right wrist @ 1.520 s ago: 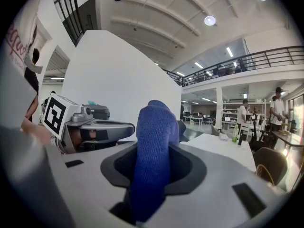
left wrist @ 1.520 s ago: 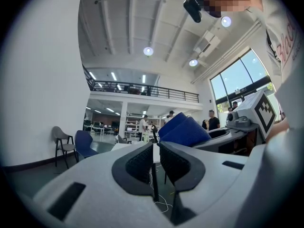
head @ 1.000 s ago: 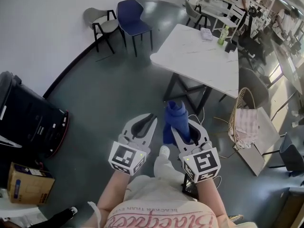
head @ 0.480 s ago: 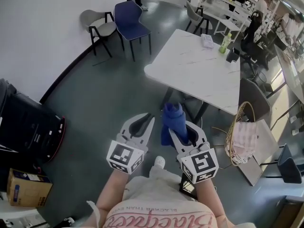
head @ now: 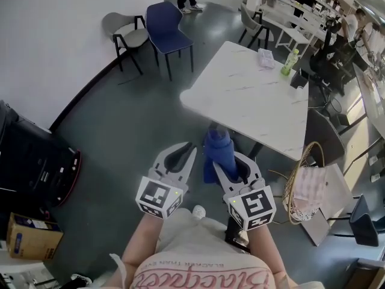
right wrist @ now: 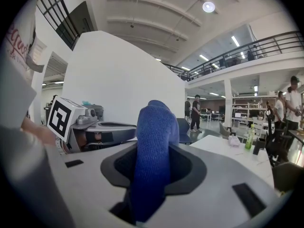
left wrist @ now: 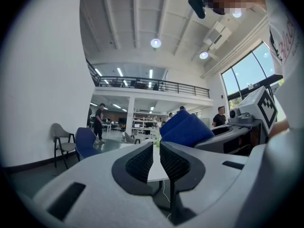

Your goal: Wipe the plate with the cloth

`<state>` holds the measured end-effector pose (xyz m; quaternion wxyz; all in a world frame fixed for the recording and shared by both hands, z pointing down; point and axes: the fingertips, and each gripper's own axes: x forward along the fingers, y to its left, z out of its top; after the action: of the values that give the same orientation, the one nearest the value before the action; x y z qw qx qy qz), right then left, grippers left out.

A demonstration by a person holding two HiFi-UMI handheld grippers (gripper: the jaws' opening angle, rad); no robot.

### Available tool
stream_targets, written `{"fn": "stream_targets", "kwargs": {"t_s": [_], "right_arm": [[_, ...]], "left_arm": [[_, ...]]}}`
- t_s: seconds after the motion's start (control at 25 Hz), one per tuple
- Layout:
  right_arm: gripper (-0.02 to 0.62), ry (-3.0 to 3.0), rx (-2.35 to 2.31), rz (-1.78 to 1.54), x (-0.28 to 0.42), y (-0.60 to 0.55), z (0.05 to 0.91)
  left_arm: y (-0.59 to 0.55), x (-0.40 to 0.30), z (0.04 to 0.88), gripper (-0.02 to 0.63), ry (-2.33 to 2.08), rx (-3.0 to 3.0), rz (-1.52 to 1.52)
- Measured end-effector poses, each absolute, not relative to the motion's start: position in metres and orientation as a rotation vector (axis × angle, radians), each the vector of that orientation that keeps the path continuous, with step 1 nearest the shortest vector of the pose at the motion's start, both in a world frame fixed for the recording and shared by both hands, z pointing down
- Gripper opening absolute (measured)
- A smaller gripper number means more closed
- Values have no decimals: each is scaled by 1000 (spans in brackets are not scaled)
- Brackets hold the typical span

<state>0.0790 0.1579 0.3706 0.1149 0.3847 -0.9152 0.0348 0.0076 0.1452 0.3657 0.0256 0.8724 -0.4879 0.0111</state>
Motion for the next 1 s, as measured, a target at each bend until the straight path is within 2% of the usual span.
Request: {"fn": "stream_targets", "kwargs": {"t_s": [0.48, 1.0], "right_arm": [[129, -2671, 1116, 180, 62, 106, 394], [129, -2594, 1155, 230, 44, 3, 418]], "left_arm": [[100, -13, 390, 38, -1483, 2638, 58], [-9, -38, 437, 40, -1330, 2536, 79]]}}
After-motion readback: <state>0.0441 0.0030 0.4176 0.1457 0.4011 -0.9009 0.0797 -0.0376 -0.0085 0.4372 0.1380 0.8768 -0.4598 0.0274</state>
